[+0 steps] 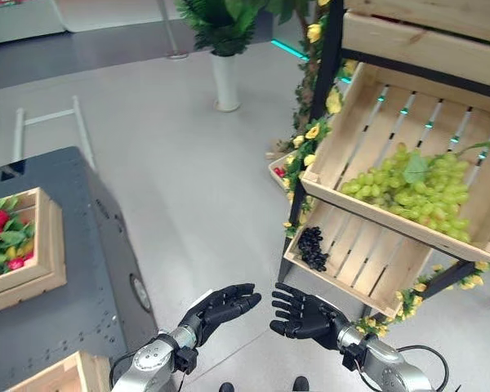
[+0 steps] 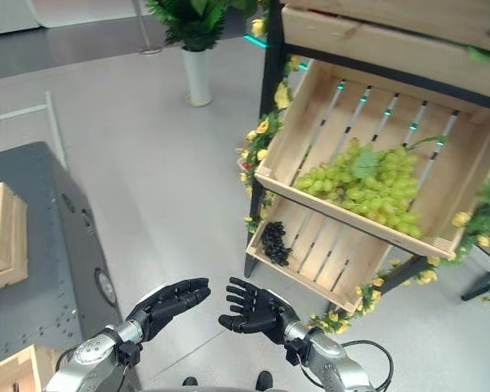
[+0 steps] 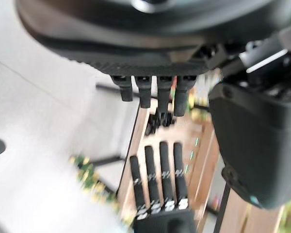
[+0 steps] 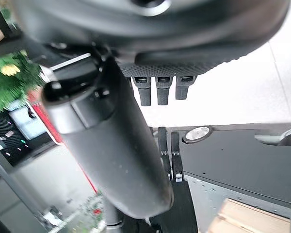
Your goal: Pick up the fruits from the basket on one side to the basket on the other side
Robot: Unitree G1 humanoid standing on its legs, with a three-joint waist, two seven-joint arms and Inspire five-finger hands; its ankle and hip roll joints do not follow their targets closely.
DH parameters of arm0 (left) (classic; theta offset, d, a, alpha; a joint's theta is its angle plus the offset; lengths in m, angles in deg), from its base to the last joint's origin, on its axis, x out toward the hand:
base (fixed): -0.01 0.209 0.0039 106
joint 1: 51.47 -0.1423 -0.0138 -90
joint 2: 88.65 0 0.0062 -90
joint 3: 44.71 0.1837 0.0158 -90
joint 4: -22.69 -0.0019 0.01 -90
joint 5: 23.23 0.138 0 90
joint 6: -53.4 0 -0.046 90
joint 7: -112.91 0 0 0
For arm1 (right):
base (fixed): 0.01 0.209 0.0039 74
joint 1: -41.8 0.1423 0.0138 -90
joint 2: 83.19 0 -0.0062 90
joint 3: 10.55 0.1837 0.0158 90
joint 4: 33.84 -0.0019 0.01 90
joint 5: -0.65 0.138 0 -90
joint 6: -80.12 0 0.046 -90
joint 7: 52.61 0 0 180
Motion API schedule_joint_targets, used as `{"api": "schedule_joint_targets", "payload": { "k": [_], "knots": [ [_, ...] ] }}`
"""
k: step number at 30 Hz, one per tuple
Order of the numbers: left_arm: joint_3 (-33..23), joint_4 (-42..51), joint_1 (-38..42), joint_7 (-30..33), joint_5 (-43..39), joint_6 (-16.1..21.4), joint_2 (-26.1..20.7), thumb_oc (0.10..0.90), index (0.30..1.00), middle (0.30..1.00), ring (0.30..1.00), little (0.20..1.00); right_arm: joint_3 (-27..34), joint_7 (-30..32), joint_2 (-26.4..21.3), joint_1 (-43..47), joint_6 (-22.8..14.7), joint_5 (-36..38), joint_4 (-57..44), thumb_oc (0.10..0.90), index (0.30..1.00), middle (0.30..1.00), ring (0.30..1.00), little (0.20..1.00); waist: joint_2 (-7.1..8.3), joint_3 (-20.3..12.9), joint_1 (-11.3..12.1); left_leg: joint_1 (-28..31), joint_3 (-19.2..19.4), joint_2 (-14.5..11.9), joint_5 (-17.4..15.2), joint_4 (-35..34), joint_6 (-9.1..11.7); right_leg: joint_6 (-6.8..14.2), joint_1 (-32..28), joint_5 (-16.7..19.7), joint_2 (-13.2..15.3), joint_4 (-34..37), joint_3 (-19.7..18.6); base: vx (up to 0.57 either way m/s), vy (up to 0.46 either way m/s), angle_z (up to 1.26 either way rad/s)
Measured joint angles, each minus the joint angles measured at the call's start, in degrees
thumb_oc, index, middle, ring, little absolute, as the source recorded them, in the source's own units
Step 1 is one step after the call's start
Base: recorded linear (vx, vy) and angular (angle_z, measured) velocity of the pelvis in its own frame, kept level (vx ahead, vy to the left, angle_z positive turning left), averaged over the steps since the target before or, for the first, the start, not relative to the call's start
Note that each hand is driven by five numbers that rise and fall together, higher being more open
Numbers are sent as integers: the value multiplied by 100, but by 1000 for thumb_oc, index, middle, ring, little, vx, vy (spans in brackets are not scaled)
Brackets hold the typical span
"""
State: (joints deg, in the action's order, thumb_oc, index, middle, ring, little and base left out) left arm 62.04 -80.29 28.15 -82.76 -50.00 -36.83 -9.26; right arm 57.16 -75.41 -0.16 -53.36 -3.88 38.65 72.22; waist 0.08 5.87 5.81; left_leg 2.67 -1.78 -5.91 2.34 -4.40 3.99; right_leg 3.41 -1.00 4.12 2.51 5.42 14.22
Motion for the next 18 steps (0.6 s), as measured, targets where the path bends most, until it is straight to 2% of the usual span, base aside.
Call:
{"api": "schedule_joint_targets", "payload": {
  "k": [3,4,5,6,7,8,9,10,11,12,13,16,18],
  "knots": [
    [73,-7,147,62,-109,-43,118,800,900,900,900,900,-118,105,-72,196,-123,-166,0,800,900,900,900,900,-142,114,59,-310,377,-113,140,39,9,-38,-26,-64,29,-21,546,-71,-46,97],
    [158,-14,249,50,-110,-59,144,800,900,900,900,900,-115,171,-108,236,-148,-159,3,800,900,900,900,900,-189,178,108,-393,679,-217,121,118,21,-63,-77,-117,31,-30,747,-25,15,100],
    [277,-16,348,25,-112,-63,157,800,900,900,900,900,-111,210,-161,293,-165,-153,38,800,900,900,900,900,-210,224,191,-518,954,-298,69,247,-56,-56,-120,-160,64,-29,953,-14,118,134],
    [399,-33,441,-4,-111,-70,157,800,900,900,900,900,-106,241,-178,336,-264,-142,135,800,900,900,900,900,-173,304,183,-596,1198,-301,-103,367,-271,-9,-230,-211,173,-29,1244,8,138,122],
    [449,-52,457,-29,-111,-70,166,800,900,900,900,900,-105,271,-185,333,-286,-136,161,800,900,900,900,900,-145,316,163,-588,1285,-281,-132,411,-316,17,-271,-238,242,-40,1361,-9,192,123],
    [553,-157,466,-90,-111,-63,217,800,900,900,900,900,-103,352,-193,301,-337,-99,178,800,900,900,900,900,-76,360,122,-576,1641,-162,-130,499,-318,78,-380,-277,466,-109,1649,6,213,111],
    [663,-229,447,-164,-109,-64,245,800,900,900,900,900,-89,383,-269,210,-441,-78,159,800,900,900,900,900,-136,339,43,-476,1953,-74,-126,524,-334,230,-483,-376,542,-215,1778,7,226,105],
    [700,-245,437,-201,-109,-63,259,800,900,900,900,900,-72,388,-315,177,-488,-21,163,800,900,900,900,900,-222,327,-14,-451,1995,-81,58,480,-346,292,-511,-450,526,-337,1787,8,220,91],
    [705,-300,455,-242,-106,-63,265,800,900,900,900,900,-39,451,-271,115,-515,59,156,800,900,900,900,900,-204,333,-55,-451,2126,-83,71,460,-357,341,-535,-551,589,-472,1774,29,229,114],
    [692,-322,468,-269,-107,-62,258,800,900,900,900,900,-1,484,-182,-5,-619,87,143,800,900,900,900,900,-119,314,-211,-441,2414,4,136,306,-454,486,-587,-662,768,-556,1772,89,349,137],
    [691,-321,507,-323,-107,-59,261,800,900,900,900,900,110,495,-87,-90,-644,87,143,800,900,900,900,900,-87,318,-249,-382,2582,110,216,157,-526,555,-625,-696,852,-558,1782,91,299,127],
    [605,-293,485,-385,-107,-60,190,800,900,900,900,900,144,546,32,-95,-646,85,145,800,900,900,900,900,-73,334,-201,-240,2409,373,344,-61,-618,539,-763,-695,1023,-538,1806,96,230,59],
    [411,-175,472,-391,-108,-60,-28,800,900,900,900,900,136,546,168,-99,-645,85,-37,800,900,900,900,900,25,358,-136,-184,2274,512,287,-62,-691,540,-894,-685,1137,-538,1811,98,265,41]
  ]
}}
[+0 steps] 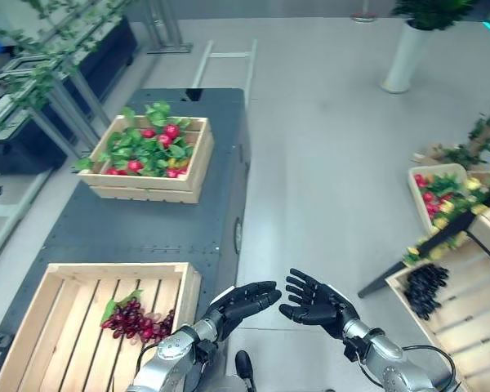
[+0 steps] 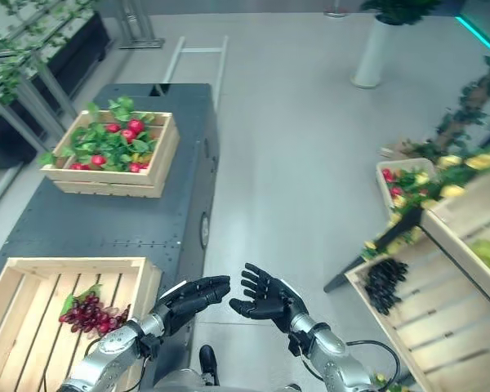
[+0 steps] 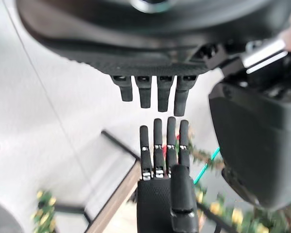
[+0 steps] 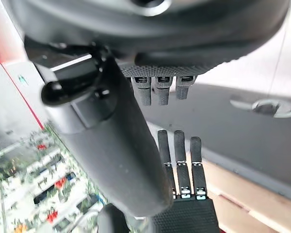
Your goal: Pick up the fruits from the basket on one side to the basket on the other side
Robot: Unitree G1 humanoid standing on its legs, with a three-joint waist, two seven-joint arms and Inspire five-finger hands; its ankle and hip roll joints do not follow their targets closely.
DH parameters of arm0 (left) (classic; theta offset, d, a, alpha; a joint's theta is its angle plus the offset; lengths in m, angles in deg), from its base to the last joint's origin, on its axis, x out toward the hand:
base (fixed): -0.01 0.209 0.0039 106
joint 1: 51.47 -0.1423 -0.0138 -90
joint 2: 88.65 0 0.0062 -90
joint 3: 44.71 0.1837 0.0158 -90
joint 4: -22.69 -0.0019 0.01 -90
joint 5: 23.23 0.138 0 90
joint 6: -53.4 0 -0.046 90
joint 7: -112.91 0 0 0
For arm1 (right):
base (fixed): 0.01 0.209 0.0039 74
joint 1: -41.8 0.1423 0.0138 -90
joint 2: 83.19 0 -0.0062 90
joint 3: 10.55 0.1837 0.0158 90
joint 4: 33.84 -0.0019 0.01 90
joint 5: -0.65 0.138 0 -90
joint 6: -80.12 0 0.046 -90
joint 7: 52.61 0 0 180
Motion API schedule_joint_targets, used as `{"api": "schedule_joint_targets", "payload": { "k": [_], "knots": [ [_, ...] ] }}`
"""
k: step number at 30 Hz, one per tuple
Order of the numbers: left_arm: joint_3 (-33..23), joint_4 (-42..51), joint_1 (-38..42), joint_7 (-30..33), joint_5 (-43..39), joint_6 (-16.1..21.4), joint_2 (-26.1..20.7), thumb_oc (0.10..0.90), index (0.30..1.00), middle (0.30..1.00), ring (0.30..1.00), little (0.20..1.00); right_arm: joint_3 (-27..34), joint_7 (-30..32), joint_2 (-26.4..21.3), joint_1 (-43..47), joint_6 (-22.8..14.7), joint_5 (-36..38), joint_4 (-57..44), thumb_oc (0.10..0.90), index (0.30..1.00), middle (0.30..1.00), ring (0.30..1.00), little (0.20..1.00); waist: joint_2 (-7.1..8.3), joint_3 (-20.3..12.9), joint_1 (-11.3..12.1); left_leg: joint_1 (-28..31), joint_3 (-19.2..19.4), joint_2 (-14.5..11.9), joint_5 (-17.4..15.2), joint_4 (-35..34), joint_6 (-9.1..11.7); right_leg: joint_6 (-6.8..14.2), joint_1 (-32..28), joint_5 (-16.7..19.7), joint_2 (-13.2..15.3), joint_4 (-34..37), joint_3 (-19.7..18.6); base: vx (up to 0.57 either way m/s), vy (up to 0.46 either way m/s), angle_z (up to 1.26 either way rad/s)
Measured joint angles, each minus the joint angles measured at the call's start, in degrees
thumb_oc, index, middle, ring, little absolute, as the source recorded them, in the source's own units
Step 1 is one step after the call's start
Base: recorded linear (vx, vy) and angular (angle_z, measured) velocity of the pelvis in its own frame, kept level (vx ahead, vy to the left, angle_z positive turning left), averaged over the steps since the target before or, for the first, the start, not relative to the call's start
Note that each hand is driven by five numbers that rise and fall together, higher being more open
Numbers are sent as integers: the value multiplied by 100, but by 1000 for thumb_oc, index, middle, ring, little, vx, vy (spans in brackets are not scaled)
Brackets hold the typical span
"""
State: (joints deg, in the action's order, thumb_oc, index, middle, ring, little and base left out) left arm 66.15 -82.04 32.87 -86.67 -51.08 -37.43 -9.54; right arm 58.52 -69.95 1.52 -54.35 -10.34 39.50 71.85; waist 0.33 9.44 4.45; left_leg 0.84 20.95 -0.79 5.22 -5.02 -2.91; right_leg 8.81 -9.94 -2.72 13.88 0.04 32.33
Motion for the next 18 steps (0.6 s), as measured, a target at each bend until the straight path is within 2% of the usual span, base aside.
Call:
{"api": "schedule_joint_targets", "payload": {
  "k": [4,10,12,13,14,15,16,17,18],
  "knots": [
    [-180,177,7,-6,-2,-3,-303,800,900,900,900,900,7,8,146,104,-2,1,-212,800,900,900,900,900,101,-12,52,71,-127,68,-77,-1,-26,10,-99,26,69,-99,-7,85,233,21],
    [-125,185,53,-171,-1,-31,-317,800,900,900,900,900,20,40,164,119,-3,0,-225,800,900,900,900,900,200,-15,91,185,-230,90,-130,-3,-74,12,-33,31,184,-661,-15,56,218,8],
    [-117,188,67,-210,-1,-38,-307,800,900,900,900,900,23,40,154,122,-5,-1,-242,800,900,900,900,900,199,-13,53,198,-295,136,-184,-6,-96,14,54,37,315,-1031,-36,59,235,14],
    [-109,191,81,-224,-2,-47,-289,800,900,900,900,900,21,39,130,121,-7,-9,-243,800,900,900,900,900,163,-1,16,225,-358,123,-214,-33,-153,13,237,46,463,-1565,-96,50,192,18],
    [-104,190,90,-227,-2,-49,-289,800,900,900,900,900,19,38,119,122,-7,-10,-250,800,900,900,900,900,150,17,19,228,-362,164,-215,-4,-180,42,348,63,552,-1852,-169,51,163,38],
    [-103,188,101,-235,-2,-53,-289,800,900,900,900,900,16,36,96,94,-7,-11,-264,800,900,900,900,900,121,32,-46,283,-550,182,-237,-44,-284,48,648,139,754,-2583,-435,37,48,49],
    [-106,189,147,-237,-3,-53,-309,800,900,900,900,900,14,34,85,46,-7,-11,-294,800,900,900,900,900,83,64,-43,316,-735,225,-217,-9,-364,105,921,39,767,-2989,-812,42,-7,62],
    [-112,190,178,-237,-4,-56,-315,800,900,900,900,900,14,33,71,13,-7,-11,-335,800,900,900,900,900,78,68,-56,299,-823,227,-200,-8,-396,105,1021,26,689,-3021,-1019,18,-110,74],
    [-112,195,232,-235,-3,-56,-331,800,900,900,900,900,11,31,38,-34,-7,-12,-428,800,900,900,900,900,55,88,-44,269,-1030,242,-149,-5,-388,66,1167,-1,458,-2860,-1182,20,-119,71]
  ]
}}
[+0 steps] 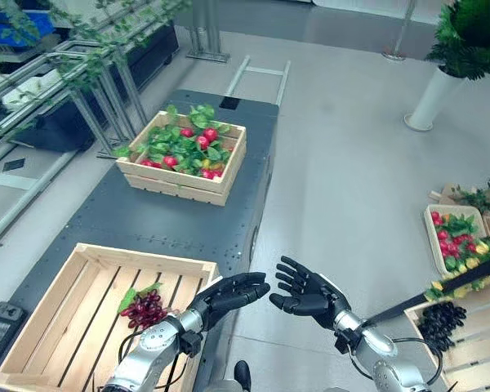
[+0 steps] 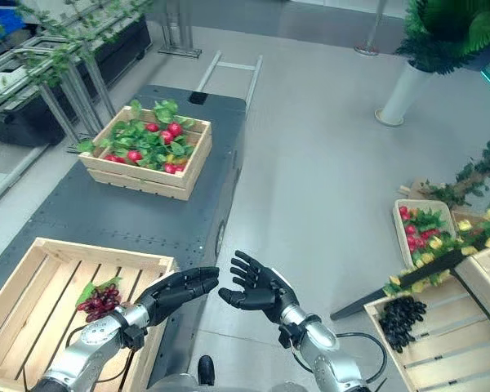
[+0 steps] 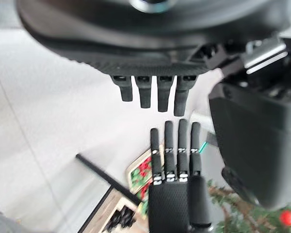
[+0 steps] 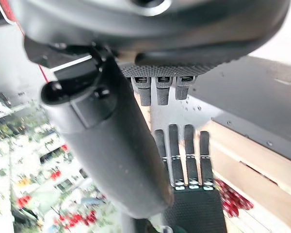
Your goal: Pick up the fruits from the basket on one side to the basket on the other side
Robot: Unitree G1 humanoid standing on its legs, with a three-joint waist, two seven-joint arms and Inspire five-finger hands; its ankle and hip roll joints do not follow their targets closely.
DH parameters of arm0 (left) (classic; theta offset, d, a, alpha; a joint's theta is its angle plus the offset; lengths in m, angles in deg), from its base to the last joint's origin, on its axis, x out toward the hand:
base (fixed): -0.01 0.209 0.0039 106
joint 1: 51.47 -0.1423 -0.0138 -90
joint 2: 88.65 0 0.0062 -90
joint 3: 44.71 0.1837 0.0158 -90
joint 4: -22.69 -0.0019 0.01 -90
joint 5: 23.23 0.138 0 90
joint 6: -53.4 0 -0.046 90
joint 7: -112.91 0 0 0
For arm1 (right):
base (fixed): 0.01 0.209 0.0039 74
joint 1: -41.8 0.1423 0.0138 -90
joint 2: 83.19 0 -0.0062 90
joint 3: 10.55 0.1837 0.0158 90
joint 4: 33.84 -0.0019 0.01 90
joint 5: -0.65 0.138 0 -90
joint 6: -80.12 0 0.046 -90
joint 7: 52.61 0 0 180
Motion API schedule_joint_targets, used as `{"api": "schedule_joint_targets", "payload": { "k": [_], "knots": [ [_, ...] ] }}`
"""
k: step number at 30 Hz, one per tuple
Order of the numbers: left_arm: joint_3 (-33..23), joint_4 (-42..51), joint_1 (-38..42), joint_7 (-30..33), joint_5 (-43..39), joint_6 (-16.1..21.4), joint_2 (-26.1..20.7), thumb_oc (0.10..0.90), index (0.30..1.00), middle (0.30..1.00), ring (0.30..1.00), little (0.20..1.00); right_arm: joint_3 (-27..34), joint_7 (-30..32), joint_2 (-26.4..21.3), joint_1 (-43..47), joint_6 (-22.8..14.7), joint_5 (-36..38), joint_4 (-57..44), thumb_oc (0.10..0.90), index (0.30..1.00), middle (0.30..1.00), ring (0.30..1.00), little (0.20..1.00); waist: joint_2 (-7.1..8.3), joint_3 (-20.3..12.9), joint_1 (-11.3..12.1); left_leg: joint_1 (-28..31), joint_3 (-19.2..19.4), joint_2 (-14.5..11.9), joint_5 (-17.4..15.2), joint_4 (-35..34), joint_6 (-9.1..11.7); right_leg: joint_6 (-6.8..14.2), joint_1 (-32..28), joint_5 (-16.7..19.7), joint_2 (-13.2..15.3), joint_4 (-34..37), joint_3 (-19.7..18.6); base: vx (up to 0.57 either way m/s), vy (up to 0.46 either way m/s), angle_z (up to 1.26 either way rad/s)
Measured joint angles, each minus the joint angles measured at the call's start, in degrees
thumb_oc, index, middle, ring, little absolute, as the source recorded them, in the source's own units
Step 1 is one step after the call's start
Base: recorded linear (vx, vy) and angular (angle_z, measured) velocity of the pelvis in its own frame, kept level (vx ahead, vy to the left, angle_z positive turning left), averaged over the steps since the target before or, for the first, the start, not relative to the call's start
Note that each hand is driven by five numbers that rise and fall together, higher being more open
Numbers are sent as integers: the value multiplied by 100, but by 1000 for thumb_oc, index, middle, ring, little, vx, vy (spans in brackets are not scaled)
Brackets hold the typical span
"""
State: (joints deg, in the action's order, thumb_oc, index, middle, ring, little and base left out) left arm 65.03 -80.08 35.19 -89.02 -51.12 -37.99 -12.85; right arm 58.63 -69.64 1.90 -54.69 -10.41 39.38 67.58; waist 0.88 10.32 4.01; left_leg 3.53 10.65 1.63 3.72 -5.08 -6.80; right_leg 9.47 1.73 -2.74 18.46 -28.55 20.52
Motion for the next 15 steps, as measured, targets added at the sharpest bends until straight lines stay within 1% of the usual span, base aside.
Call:
{"api": "schedule_joint_targets", "payload": {
  "k": [1,2,3,4,5,6,7,8,9,10,11,12,13,14,15],
  "knots": [
    [3,5,5,2,0,0,-14,800,900,900,900,900,4,-1,-9,-3,0,0,-41,800,900,900,900,900,-29,18,-9,-15,-117,-30,22,0,16,-83,48,-48,-170,235,-117,38,-173,76],
    [5,16,2,1,0,0,-25,800,900,900,900,900,5,-1,-15,-5,0,1,-85,800,900,900,900,900,-33,30,-30,-26,-186,-44,14,-1,11,-79,65,-46,-308,532,-182,88,-182,68],
    [19,24,-24,9,1,-15,-37,800,900,900,900,900,-4,-2,-18,-10,0,0,-150,800,900,900,900,900,-34,56,-24,-35,-321,2,-5,-1,-12,-28,149,-14,-462,1127,-380,118,-227,75],
    [38,27,-36,10,1,-23,-31,800,900,900,900,900,-7,-2,-20,-25,-2,1,-221,800,900,900,900,900,-21,60,-38,-54,-437,53,-3,-39,-5,-30,205,30,-540,1752,-600,91,-173,68],
    [64,27,-36,24,1,-23,-29,800,900,900,900,900,-11,-2,-20,-25,-2,1,-245,800,900,900,900,900,-12,62,-50,-69,-443,72,-4,-39,-3,54,235,87,-559,2101,-763,119,-243,75],
    [119,27,-37,33,3,-22,-36,800,900,900,900,900,-11,-3,-16,-9,-2,1,-271,800,900,900,900,900,22,73,-128,-90,-438,108,-1,-39,14,151,260,198,-507,2572,-914,99,-224,68],
    [139,25,-49,33,17,-21,-35,800,900,900,900,900,-19,-3,-11,-5,-2,0,-268,800,900,900,900,900,58,93,-159,-71,-522,131,-15,-29,55,160,302,323,-453,2768,-959,168,-350,76],
    [155,26,-79,47,17,-16,-29,800,900,900,900,900,-37,-3,-14,-13,-2,-1,-267,800,900,900,900,900,125,80,-179,-78,-580,151,-33,-42,104,170,277,491,-456,3066,-1135,142,-278,55],
    [167,25,-83,47,18,-16,-36,800,900,900,900,900,-40,-2,-13,-11,-2,-1,-266,800,900,900,900,900,172,85,-180,-72,-661,152,-46,-38,147,154,300,543,-452,3195,-1237,224,-426,70],
    [180,25,-87,54,21,-16,-38,800,900,900,900,900,-38,-1,-18,-26,-2,2,-266,800,900,900,900,900,246,70,-244,-92,-906,142,-50,-22,247,137,246,654,-501,3390,-1498,148,-282,70],
    [180,26,-87,54,21,-15,-40,800,900,900,900,900,-38,-1,-18,-31,-2,0,-264,800,900,900,900,900,290,68,-294,-94,-1036,142,-52,-2,300,132,238,662,-547,3391,-1625,227,-449,109],
    [182,25,-82,53,27,-16,-54,800,900,900,900,900,-38,0,-15,-62,-3,3,-266,800,900,900,900,900,408,47,-376,-95,-1248,153,-49,1,429,174,107,798,-631,3365,-1915,181,-371,111],
    [180,-4,-106,81,33,-19,51,800,900,900,900,900,-35,3,-87,-61,1,9,-225,800,900,900,900,900,351,36,-426,-74,-1400,-9,-72,-3,550,117,-35,893,-799,3348,-1958,226,-466,107],
    [190,48,-173,81,30,-15,68,800,900,900,900,900,-34,2,-142,-53,4,11,-220,800,900,900,900,900,309,20,-416,-23,-1384,-203,-59,0,725,3,-128,821,-973,3367,-1935,141,-302,65],
    [196,96,-200,101,29,-16,61,800,900,900,900,900,-21,2,-171,-14,5,7,-235,800,900,900,900,900,290,11,-407,-7,-1309,-364,-88,1,808,-101,-170,772,-1127,3365,-1864,108,-241,31]
  ]
}}
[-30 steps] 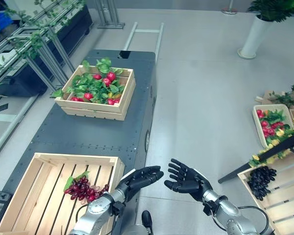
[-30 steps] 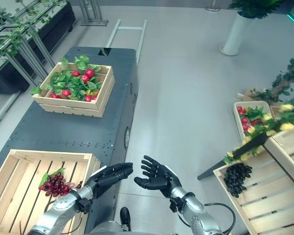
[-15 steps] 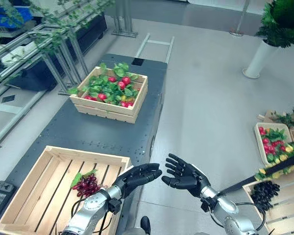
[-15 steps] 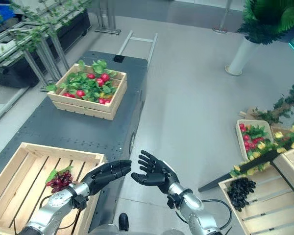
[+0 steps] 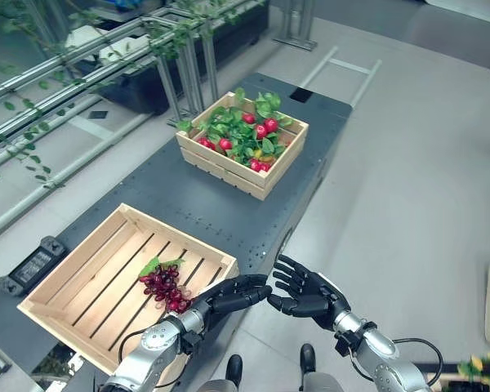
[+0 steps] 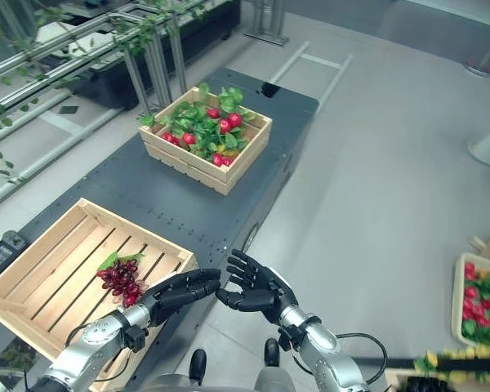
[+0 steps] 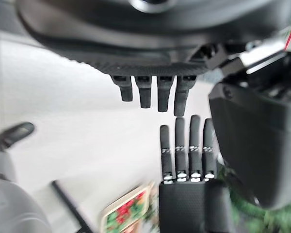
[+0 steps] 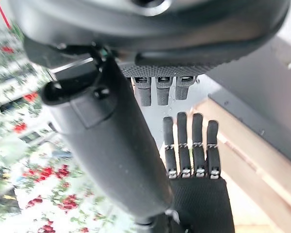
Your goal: Pick up the fruits from the basket on one side to the basket on the other side
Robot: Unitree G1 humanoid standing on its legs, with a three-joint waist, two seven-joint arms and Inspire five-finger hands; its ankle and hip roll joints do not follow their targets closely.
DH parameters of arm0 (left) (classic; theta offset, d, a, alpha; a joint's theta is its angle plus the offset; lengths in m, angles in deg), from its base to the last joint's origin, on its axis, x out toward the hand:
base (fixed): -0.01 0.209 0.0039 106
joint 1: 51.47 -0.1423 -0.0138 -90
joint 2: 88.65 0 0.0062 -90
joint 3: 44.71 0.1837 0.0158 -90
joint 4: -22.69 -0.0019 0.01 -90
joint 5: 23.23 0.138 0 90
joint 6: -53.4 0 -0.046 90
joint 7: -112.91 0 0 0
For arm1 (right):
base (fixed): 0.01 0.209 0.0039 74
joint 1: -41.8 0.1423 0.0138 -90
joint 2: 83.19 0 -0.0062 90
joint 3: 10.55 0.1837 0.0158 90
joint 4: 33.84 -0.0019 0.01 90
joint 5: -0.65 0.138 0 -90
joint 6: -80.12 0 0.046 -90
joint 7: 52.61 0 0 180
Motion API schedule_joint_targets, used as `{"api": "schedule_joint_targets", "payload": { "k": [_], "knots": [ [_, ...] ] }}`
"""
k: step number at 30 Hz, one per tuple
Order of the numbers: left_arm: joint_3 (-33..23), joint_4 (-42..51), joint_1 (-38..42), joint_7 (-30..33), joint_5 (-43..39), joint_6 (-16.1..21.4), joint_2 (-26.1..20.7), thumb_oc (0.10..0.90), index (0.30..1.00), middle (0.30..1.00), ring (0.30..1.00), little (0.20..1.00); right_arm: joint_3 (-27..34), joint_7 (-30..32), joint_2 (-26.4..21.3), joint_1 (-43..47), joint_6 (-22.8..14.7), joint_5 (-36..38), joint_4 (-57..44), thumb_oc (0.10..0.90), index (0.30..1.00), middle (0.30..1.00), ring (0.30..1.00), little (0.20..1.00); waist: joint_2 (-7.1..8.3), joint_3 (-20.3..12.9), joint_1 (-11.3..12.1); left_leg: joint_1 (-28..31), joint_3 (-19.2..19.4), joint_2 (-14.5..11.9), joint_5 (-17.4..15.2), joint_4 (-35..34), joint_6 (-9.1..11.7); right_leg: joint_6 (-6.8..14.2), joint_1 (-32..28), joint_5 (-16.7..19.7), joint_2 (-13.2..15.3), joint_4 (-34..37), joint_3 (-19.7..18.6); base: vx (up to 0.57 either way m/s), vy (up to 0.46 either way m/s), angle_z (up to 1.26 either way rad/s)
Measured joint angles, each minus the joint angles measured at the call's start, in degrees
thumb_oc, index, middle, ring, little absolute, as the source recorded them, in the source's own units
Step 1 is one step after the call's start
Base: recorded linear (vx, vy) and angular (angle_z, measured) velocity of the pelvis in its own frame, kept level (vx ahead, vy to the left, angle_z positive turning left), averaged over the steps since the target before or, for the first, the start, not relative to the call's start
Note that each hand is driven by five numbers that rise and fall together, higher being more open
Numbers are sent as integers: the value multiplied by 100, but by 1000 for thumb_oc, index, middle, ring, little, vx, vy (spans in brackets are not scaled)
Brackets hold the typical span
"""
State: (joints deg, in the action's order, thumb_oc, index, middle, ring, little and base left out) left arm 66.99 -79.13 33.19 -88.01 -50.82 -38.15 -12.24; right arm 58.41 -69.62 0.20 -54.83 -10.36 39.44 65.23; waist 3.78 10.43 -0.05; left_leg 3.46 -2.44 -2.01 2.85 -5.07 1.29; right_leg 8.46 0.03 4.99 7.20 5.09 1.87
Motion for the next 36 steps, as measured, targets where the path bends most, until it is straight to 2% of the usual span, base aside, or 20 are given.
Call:
{"api": "schedule_joint_targets", "payload": {
  "k": [3,6,9,12,15,17,21,25,29,36],
  "knots": [
    [34,94,49,160,-26,1,37,800,900,900,900,900,42,0,-120,140,0,-7,-54,800,900,900,900,900,-15,-9,-47,-6,116,-304,5,0,161,-208,-78,-107,-299,6,204,135,-287,23],
    [38,165,176,263,-27,22,136,800,900,900,900,900,57,0,-222,143,0,-8,-54,800,900,900,900,900,-22,-14,-63,-23,255,-431,34,1,206,-343,-157,-195,-430,8,380,66,-145,33],
    [39,210,194,254,-26,102,202,800,900,900,900,900,75,0,-227,110,0,-2,-59,800,900,900,900,900,-104,-58,-61,-189,305,-497,29,77,299,-385,-150,-250,-475,6,620,45,-22,41],
    [46,225,156,224,-22,109,203,800,900,900,900,900,79,1,-227,15,-1,-4,-62,800,900,900,900,900,-302,-105,34,-284,321,-499,-3,33,247,-392,-167,-263,-432,5,806,28,121,27],
    [51,226,109,169,-21,193,205,800,900,900,900,900,78,12,-257,-182,-3,-5,-103,800,900,900,900,900,-516,-231,-68,-369,767,-577,21,-40,204,-310,-173,-328,-316,4,1040,9,175,45],
    [50,227,111,207,-21,277,201,800,900,900,900,900,58,21,-260,-220,-2,-5,-99,800,900,900,900,900,-588,-266,-62,-387,746,-536,123,-2,213,-263,-168,-355,-270,4,1116,12,216,28],
    [-24,249,100,566,160,516,214,800,900,900,900,900,108,30,-228,-186,-7,8,-101,800,900,900,900,900,-577,-262,-47,-397,733,-367,122,-1,205,-142,-172,-377,-111,3,1147,68,171,8],
    [-483,454,25,1079,1140,784,116,800,900,900,900,900,260,37,-147,-222,-7,8,-103,800,900,900,900,900,-491,-221,-7,-347,729,-292,109,-1,183,-103,-231,-384,-58,3,1152,72,116,2],
    [-1198,590,-187,1930,2313,1207,-111,800,900,900,900,900,499,52,-142,-515,-7,9,-161,800,900,900,900,900,-401,-228,54,-260,732,-281,86,-43,160,-71,-323,-409,-19,7,1155,59,91,1],
    [-1639,616,-343,3339,4092,1295,-634,800,900,900,900,900,664,56,-160,-868,17,12,-162,800,900,900,900,900,-296,-216,112,-384,720,-269,82,-43,151,-57,-255,-411,-2,4,1173,0,67,2]
  ]
}}
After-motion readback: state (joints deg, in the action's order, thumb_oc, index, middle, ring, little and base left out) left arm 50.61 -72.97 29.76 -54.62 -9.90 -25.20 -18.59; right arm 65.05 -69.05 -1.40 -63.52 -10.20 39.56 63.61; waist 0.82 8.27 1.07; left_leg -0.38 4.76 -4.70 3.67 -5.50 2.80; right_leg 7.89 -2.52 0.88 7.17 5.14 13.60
